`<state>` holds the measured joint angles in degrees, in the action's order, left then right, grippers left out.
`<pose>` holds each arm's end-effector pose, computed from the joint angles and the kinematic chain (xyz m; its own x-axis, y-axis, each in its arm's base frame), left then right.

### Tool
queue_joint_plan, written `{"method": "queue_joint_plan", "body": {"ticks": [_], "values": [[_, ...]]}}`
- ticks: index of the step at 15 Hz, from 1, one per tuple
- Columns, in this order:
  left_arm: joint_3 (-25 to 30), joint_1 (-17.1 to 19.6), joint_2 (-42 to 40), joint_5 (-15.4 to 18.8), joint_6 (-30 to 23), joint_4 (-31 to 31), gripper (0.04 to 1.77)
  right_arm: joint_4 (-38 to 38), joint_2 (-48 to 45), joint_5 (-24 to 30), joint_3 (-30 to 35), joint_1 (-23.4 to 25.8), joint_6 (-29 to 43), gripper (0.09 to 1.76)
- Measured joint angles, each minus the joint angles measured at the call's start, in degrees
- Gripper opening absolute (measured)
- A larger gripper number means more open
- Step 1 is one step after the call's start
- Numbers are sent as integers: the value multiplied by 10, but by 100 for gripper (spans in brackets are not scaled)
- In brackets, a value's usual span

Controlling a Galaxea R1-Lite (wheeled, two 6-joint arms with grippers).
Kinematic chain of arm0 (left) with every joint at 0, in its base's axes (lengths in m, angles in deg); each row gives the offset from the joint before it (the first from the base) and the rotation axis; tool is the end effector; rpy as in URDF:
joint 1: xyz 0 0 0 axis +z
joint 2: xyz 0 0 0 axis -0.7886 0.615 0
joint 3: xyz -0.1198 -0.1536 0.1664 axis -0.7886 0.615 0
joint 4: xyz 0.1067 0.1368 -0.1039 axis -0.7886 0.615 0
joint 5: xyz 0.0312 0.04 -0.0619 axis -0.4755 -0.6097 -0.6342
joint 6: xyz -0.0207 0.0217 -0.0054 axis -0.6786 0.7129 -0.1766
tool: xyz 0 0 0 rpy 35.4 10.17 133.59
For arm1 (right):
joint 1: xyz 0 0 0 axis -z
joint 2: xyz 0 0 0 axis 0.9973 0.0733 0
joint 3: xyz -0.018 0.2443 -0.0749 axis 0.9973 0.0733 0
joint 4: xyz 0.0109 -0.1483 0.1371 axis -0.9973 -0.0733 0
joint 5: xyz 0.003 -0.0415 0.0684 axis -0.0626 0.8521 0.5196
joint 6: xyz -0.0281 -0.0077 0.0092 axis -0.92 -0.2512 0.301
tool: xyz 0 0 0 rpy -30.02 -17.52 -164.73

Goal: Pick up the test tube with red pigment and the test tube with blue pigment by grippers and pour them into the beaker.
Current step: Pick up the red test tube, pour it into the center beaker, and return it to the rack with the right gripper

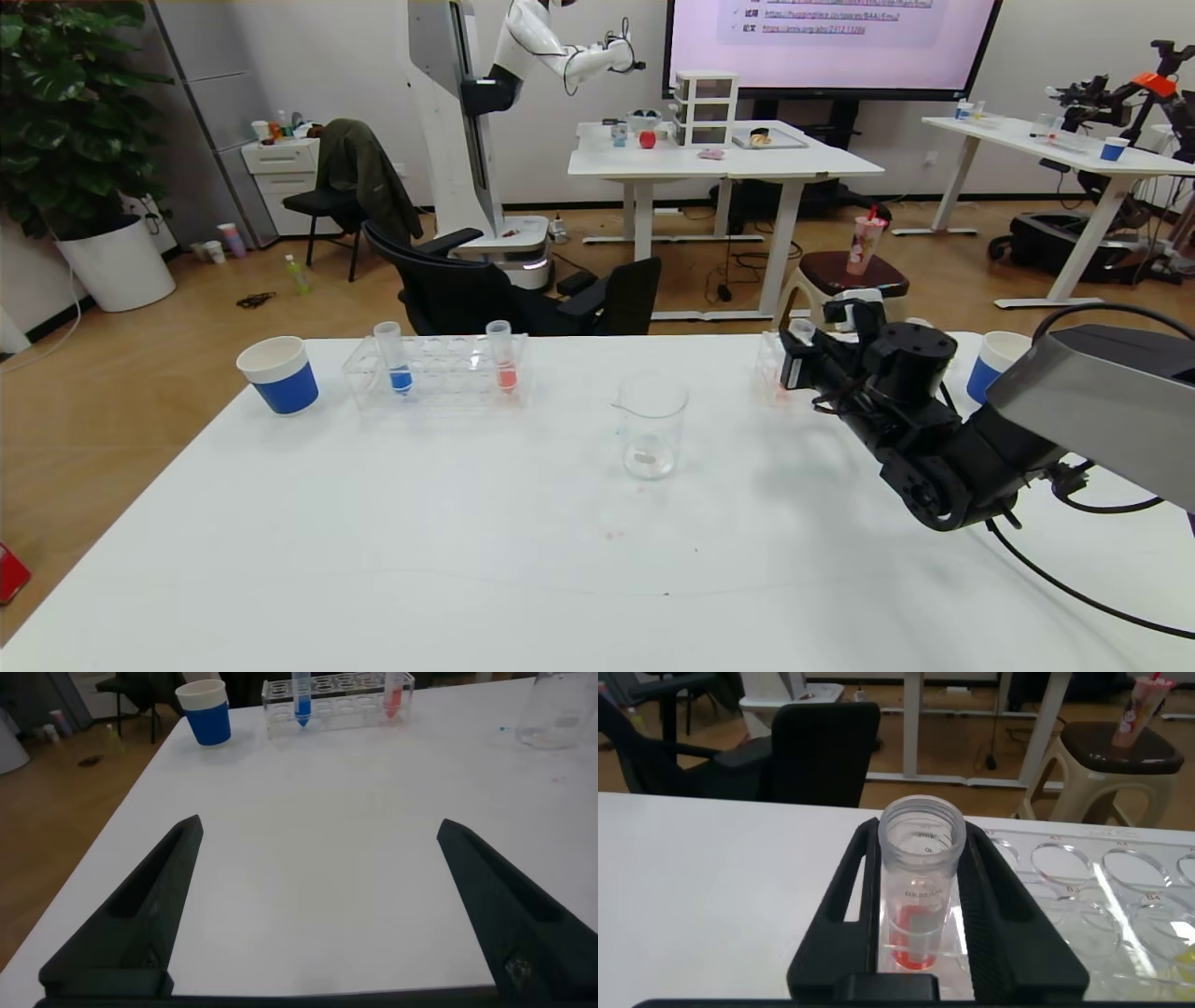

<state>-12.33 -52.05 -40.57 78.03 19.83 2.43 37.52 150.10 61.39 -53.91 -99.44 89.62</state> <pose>0.0418 -0.0007 0.0750 0.9998 -0.0215 -0.0030 0.0217 0.9954 0.0931 0.3952 0.0915 0.0244 0.9951 0.0986 0.0004 -0.0985 0.9941 0.0457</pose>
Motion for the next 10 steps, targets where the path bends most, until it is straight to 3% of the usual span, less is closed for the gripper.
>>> {"method": "queue_joint_plan", "body": {"ticks": [6,10], "values": [[0,0,0,0,0,0,175,-4,-14,-1,-4,0,-2,49],[0,0,0,0,0,0,175,-49,-55,1,-24,-3,-25,49]]}}
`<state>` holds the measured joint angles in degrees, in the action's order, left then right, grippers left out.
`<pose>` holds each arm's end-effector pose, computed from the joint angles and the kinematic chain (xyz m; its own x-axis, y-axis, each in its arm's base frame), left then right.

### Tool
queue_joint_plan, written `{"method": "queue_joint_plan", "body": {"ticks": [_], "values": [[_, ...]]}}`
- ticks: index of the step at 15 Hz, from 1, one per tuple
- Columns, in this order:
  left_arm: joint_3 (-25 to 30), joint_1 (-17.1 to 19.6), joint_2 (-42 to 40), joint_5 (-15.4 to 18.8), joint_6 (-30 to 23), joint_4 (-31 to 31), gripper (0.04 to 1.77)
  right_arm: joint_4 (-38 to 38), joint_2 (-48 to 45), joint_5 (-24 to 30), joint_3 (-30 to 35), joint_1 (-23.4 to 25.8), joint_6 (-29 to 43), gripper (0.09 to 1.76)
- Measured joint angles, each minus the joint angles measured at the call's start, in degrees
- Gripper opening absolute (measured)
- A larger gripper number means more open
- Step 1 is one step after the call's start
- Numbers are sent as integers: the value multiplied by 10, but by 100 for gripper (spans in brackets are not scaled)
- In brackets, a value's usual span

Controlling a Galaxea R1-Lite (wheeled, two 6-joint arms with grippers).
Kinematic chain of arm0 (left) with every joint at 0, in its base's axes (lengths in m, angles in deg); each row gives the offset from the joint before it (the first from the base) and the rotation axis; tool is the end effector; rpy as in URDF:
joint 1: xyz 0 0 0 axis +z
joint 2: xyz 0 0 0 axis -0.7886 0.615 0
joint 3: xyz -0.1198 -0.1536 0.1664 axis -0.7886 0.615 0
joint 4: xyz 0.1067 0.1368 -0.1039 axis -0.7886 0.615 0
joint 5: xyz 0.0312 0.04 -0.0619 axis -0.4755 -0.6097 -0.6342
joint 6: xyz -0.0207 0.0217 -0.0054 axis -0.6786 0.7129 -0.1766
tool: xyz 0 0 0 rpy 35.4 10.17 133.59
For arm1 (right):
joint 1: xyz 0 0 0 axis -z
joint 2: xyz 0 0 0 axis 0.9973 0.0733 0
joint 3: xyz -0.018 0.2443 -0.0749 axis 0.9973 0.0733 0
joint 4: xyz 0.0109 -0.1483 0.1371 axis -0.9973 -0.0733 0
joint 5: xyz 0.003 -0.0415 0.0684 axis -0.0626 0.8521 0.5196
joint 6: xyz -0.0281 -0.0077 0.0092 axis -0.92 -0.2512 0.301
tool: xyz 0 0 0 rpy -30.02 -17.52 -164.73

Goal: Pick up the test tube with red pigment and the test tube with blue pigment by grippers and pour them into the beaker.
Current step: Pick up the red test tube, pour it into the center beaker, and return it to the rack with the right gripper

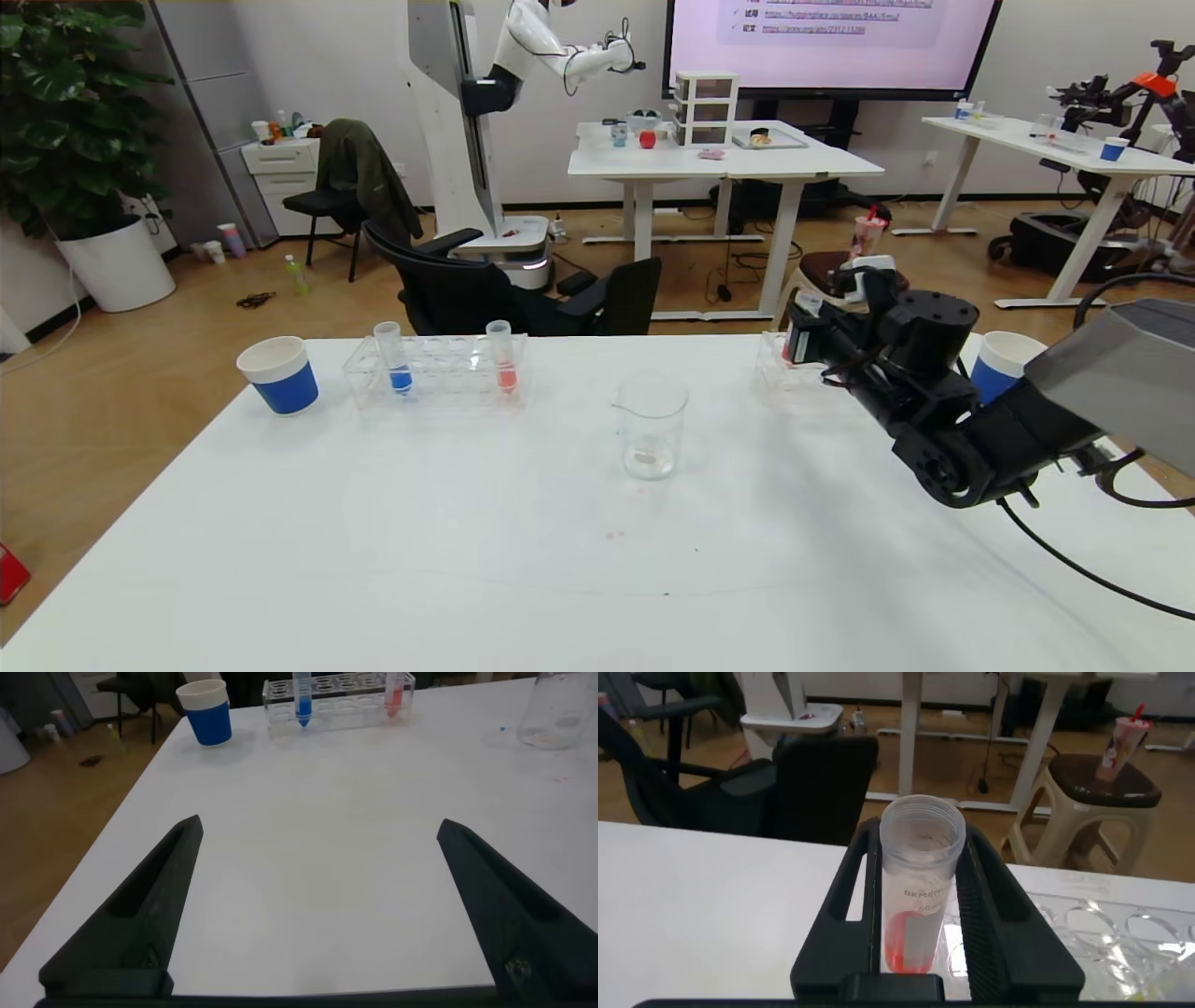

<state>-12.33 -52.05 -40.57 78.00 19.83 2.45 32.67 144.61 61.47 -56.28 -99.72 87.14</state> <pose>0.0418 -0.0006 0.0750 0.9998 -0.0209 -0.0033 0.0212 0.9954 0.0931 0.3969 0.0940 0.0641 0.9931 0.1045 0.0524 -0.1051 0.9944 0.0096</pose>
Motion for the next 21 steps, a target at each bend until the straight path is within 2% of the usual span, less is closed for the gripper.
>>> {"method": "queue_joint_plan", "body": {"ticks": [7,10,12,15,21], "values": [[0,0,0,0,0,0,175,-118,-64,23,-84,1,-45,49],[0,0,0,0,0,0,175,-154,-79,81,-108,-18,-49,49],[0,0,0,0,0,0,175,-154,-82,128,-110,-33,-69,49],[0,0,0,0,0,0,175,-133,-69,207,-116,-49,-135,49],[0,0,0,0,0,0,175,-2,-2,368,-125,-63,-268,49]]}}
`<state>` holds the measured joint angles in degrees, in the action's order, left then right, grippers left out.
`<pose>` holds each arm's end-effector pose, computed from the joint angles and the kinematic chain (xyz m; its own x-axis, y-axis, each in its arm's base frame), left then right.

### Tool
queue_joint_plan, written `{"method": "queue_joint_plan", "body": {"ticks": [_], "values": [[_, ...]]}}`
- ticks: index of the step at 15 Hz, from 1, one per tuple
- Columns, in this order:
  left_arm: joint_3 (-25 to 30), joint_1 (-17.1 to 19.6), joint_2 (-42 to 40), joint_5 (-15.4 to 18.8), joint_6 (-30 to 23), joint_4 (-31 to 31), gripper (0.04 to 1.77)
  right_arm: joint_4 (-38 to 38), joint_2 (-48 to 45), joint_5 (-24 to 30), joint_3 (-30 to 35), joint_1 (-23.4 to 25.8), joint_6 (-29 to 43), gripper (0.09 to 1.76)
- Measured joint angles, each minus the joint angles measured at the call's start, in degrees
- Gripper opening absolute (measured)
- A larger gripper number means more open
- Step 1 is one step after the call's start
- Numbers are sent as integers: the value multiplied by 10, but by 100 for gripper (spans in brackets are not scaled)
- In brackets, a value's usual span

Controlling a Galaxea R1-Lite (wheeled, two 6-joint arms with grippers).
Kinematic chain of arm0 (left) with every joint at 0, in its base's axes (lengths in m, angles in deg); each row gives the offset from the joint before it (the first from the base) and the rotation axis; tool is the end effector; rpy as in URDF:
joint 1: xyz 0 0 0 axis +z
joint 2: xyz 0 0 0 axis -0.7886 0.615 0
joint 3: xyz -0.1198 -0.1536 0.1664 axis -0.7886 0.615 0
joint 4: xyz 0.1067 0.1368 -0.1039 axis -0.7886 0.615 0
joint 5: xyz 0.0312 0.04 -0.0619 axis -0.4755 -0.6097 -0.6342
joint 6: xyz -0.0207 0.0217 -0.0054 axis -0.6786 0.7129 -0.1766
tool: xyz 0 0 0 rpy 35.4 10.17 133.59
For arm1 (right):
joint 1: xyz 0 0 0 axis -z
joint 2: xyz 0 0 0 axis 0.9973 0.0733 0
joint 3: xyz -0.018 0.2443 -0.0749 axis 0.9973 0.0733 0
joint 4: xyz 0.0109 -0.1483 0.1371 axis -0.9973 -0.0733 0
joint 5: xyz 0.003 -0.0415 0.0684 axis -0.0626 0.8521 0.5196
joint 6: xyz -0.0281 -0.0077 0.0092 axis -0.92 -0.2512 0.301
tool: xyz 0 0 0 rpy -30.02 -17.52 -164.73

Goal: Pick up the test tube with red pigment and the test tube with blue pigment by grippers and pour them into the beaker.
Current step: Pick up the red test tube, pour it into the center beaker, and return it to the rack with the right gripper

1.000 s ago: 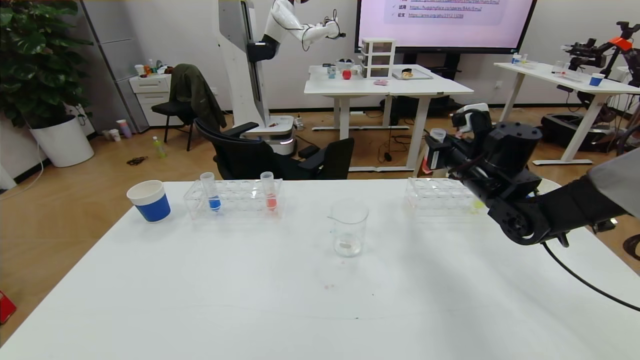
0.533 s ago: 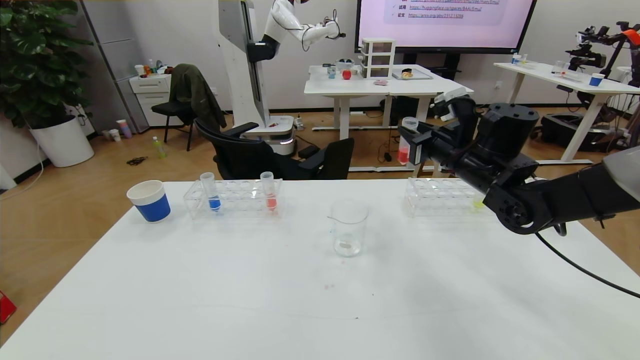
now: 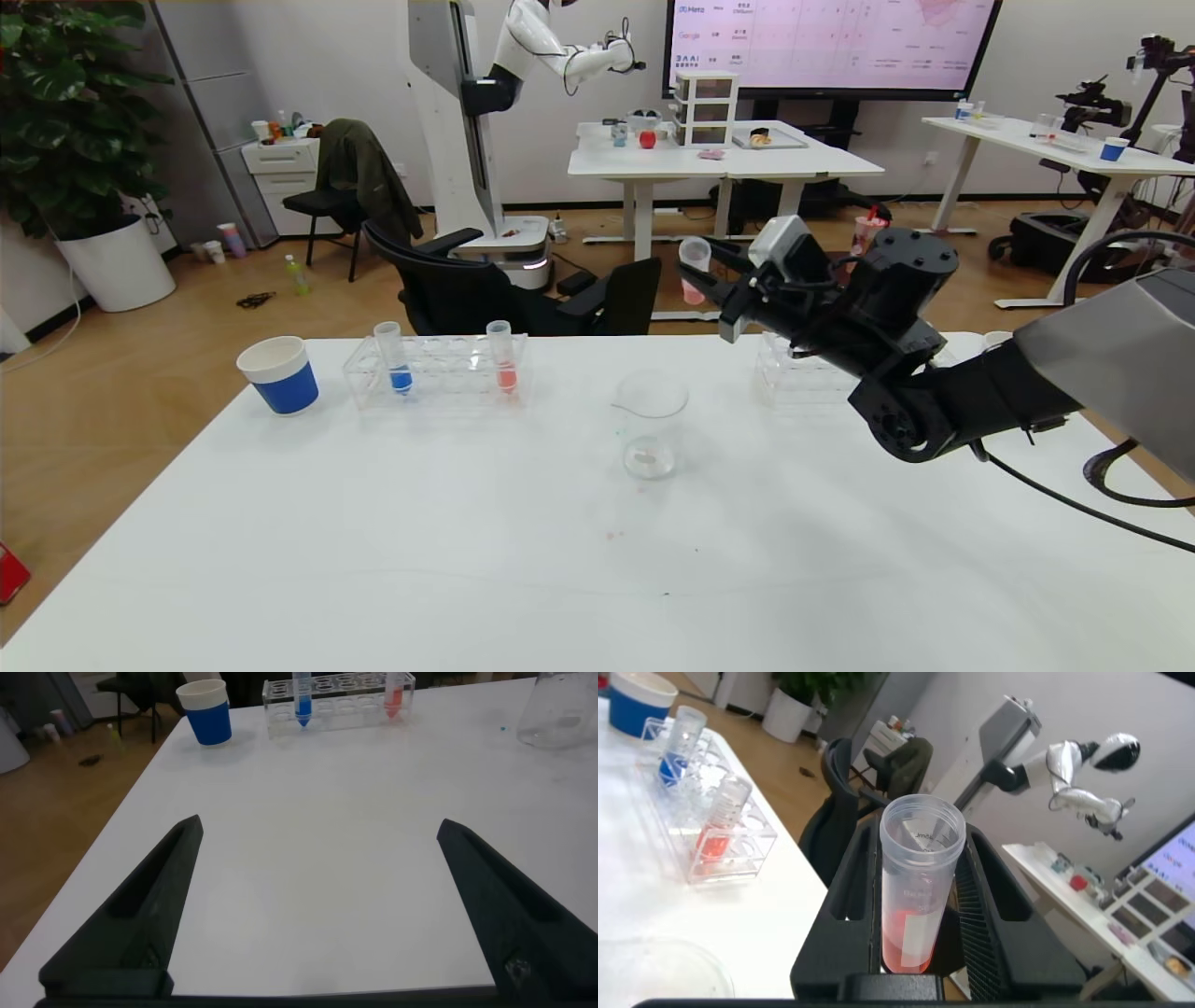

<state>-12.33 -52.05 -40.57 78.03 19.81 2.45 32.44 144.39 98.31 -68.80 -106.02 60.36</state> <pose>0.0418 -0.0007 0.0750 0.9998 -0.0215 -0.0033 0.0217 0.9955 0.0927 0.3967 0.1618 0.1222 0.6239 0.7455 0.2345 -0.5486 0.6315 -0.5479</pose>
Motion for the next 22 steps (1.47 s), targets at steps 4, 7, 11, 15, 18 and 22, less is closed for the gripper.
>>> {"method": "queue_joint_plan", "body": {"ticks": [4,7,11,15,18,22], "values": [[0,0,0,0,0,0,175,9,36,69,-11,1,-115,49],[0,0,0,0,0,0,175,45,66,99,-45,5,-151,49],[0,0,0,0,0,0,175,54,102,146,-117,12,-213,49],[0,0,0,0,0,0,175,56,127,202,-144,24,-267,49],[0,0,0,0,0,0,175,57,133,245,-145,28,-297,49],[0,0,0,0,0,0,175,57,141,278,-128,30,-326,49]]}}
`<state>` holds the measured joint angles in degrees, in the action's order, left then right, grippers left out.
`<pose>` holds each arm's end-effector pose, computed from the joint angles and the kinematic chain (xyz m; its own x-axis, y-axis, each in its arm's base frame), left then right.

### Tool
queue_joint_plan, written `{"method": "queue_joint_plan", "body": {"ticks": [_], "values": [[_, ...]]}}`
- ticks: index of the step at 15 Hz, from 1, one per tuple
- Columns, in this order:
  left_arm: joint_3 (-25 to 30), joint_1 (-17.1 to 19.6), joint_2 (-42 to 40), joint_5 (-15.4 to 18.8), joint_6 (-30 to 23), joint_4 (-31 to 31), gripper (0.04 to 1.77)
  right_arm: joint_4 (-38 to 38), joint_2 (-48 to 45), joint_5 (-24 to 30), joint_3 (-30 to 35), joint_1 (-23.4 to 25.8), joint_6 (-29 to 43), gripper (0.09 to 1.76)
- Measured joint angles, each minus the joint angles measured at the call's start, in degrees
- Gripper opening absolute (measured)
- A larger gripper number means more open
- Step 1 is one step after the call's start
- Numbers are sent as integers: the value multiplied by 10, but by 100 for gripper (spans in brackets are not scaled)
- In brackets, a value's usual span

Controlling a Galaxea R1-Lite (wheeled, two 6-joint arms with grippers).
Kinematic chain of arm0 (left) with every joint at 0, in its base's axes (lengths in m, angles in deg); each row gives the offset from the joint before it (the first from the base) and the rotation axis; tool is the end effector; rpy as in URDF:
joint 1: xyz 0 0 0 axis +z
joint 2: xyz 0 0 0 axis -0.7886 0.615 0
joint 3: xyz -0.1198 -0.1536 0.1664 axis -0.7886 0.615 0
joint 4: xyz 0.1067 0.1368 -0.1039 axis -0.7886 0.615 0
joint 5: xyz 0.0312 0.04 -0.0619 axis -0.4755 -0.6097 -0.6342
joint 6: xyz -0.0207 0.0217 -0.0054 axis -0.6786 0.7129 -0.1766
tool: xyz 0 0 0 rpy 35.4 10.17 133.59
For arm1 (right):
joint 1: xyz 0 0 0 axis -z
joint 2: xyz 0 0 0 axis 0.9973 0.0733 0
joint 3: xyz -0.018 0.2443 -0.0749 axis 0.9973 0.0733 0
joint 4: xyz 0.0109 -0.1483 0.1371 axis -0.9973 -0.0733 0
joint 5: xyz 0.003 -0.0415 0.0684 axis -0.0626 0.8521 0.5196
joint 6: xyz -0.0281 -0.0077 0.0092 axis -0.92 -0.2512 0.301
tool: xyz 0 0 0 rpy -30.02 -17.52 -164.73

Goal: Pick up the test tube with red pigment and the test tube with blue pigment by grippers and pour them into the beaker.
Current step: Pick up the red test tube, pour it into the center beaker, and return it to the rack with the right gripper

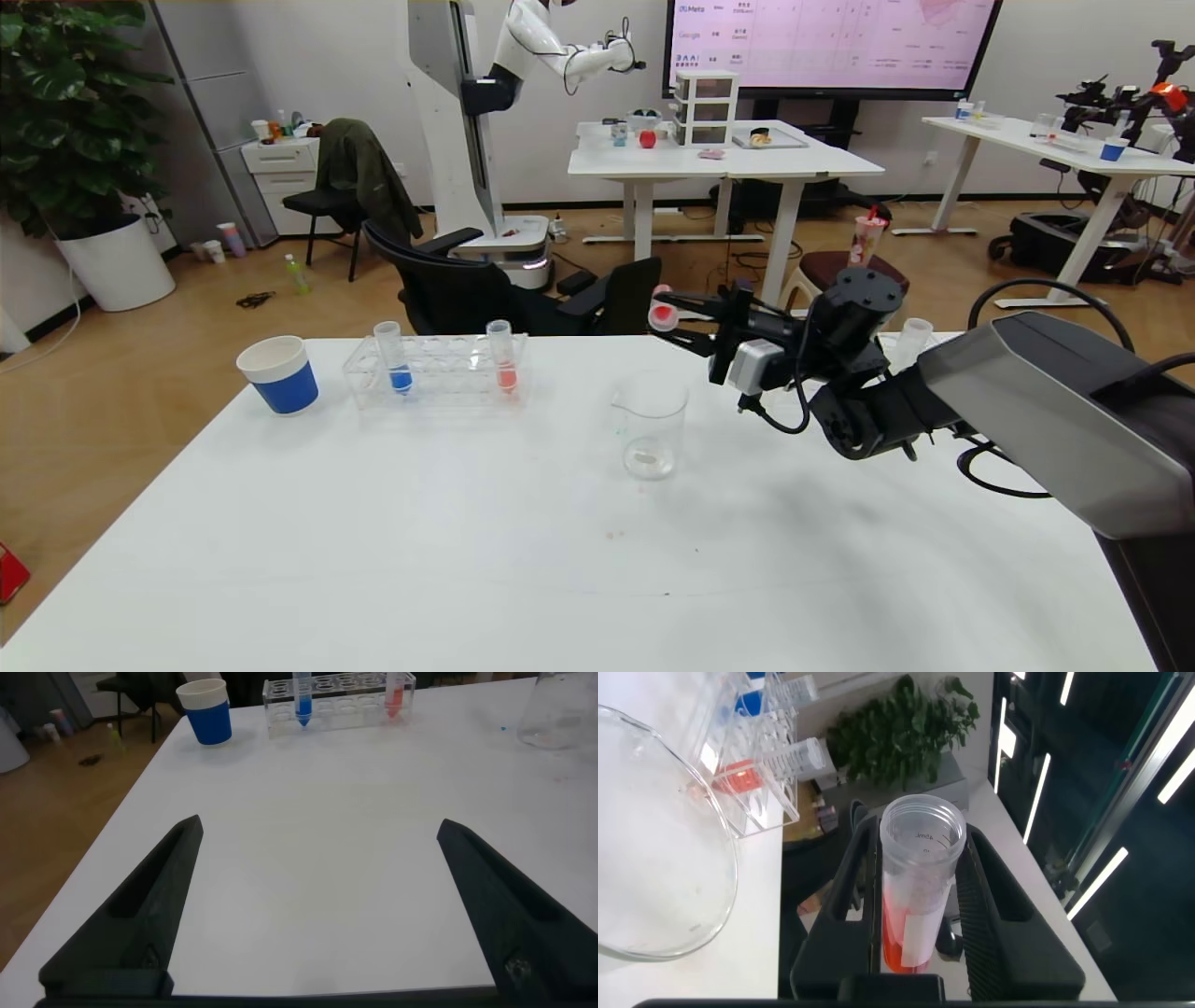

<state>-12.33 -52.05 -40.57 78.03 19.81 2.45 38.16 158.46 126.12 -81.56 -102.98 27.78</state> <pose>0.0418 -0.0007 0.0750 0.9998 -0.0215 -0.0033 0.0217 0.9955 0.0927 0.4306 0.1598 0.0789 0.2453 0.9512 0.1871 -0.1870 0.2358 -0.9536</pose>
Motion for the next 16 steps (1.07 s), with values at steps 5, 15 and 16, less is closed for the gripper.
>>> {"method": "queue_joint_plan", "body": {"ticks": [5,15,16], "values": [[0,0,0,0,0,0,175,0,2,34,0,0,-30,49],[0,0,0,0,0,0,175,28,3,57,-3,0,-103,49],[0,0,0,0,0,0,175,34,4,57,-3,-1,-103,49]]}}
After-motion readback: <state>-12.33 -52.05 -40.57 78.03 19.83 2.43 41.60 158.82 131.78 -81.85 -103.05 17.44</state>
